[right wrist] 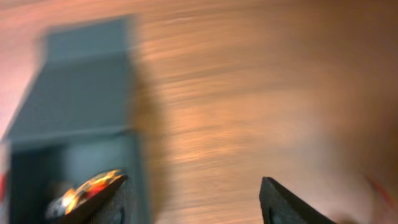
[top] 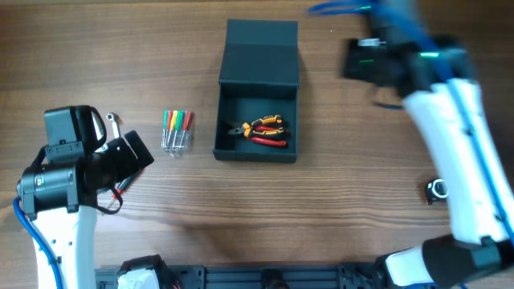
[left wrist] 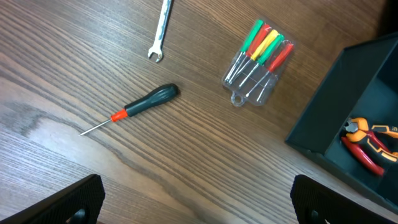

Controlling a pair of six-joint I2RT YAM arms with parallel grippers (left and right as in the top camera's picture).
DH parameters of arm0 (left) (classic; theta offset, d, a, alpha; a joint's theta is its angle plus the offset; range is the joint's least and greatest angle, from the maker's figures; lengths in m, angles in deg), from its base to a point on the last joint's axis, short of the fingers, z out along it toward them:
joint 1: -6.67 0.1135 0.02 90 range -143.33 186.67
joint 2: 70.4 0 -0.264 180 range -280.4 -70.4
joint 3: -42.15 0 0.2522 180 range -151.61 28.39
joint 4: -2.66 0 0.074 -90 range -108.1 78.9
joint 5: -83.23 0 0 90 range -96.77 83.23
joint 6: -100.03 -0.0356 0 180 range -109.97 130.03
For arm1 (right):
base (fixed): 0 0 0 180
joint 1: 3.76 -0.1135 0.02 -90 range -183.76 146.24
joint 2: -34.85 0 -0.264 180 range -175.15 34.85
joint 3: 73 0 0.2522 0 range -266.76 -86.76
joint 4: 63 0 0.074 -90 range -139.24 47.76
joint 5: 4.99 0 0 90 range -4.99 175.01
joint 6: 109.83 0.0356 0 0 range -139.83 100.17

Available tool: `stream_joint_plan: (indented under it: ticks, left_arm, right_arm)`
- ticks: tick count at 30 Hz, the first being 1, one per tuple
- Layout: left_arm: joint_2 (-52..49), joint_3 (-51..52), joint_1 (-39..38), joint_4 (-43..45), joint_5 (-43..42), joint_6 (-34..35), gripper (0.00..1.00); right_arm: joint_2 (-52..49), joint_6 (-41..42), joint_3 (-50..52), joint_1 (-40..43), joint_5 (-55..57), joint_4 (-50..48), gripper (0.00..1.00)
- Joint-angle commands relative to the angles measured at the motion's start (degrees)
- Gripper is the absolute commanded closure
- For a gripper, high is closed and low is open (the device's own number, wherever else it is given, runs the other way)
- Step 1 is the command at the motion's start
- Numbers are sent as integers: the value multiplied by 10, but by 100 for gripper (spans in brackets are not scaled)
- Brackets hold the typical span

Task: Pack container
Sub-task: 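Move the right gripper over the black round cable item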

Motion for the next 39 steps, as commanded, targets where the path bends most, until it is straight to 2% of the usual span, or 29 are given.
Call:
stream_joint_plan:
  ticks: [1, 4, 7, 11, 15, 23, 39]
  left_arm:
    - [8, -10, 5, -1, -7, 7, 0]
    - [8, -10, 5, -1, -7, 7, 0]
    - [8, -10, 5, -1, -7, 7, 0]
    - [8, -10, 5, -2, -7, 7, 0]
    - [8, -10, 5, -3, -7, 7, 0]
    - [8, -10, 5, -4, -7, 7, 0]
    - [8, -10, 5, -10, -7, 7, 0]
  right_arm:
    - [20, 179, -6, 97, 40, 79, 18]
    - [21, 273, -2, 177, 39, 167, 1]
    - [21, 329, 28, 244, 31, 214, 0]
    - [21, 340, 102, 299, 10, 204, 0]
    - [21, 327, 204, 325, -25, 139, 0]
    - [21, 279, 371, 329, -21, -18, 0]
    - [21, 188, 494, 391, -46, -197, 0]
